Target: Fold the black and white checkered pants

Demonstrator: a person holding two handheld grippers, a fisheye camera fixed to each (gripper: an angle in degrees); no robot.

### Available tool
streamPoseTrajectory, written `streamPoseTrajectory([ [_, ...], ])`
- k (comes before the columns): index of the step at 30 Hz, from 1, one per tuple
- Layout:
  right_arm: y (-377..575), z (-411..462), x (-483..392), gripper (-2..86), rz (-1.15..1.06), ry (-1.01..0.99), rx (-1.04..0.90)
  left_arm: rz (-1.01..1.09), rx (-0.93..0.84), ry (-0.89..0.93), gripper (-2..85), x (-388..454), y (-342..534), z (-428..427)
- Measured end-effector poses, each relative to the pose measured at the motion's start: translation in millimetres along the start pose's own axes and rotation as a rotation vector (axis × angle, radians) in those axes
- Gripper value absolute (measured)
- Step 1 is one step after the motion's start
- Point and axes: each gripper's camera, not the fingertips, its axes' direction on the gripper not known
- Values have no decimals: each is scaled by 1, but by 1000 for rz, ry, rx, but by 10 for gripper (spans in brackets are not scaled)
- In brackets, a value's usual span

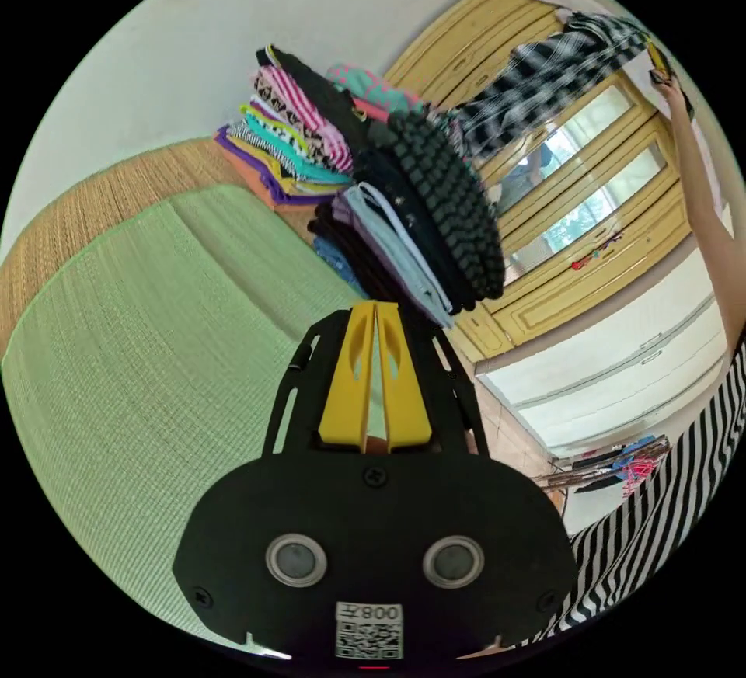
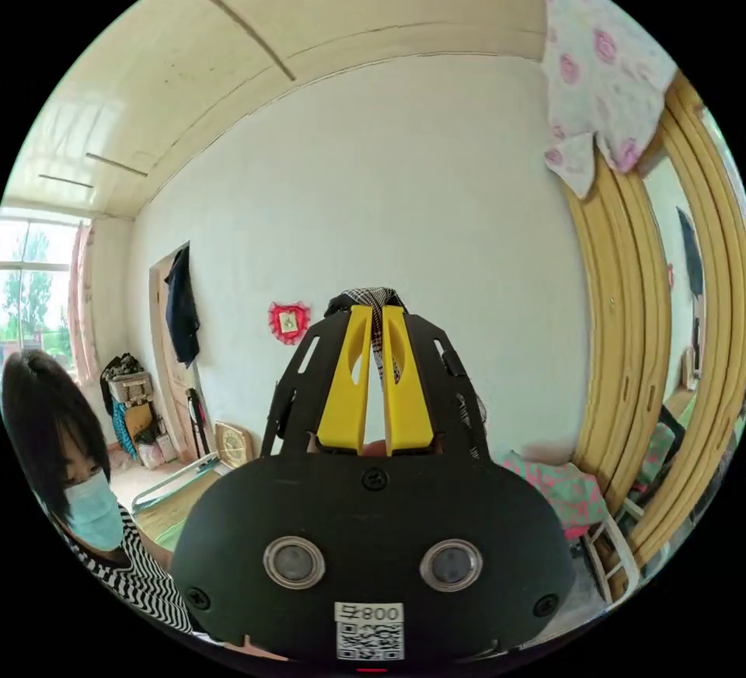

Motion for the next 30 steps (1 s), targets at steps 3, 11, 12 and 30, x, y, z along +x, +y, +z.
streamPoseTrajectory([
  [3,-10,16,-117,16,-71,-87,4,90,221,97,34,24,25,-92],
  [11,79,28,-327,13,-8,-282,-10,254,484,81,124,107,175,-277],
  [12,103,34,-348,13,28,-325,-31,250,492,36,128,119,204,-296],
  [30,382,89,-557,15,205,-700,-328,-239,460,-430,12,135,530,-465],
])
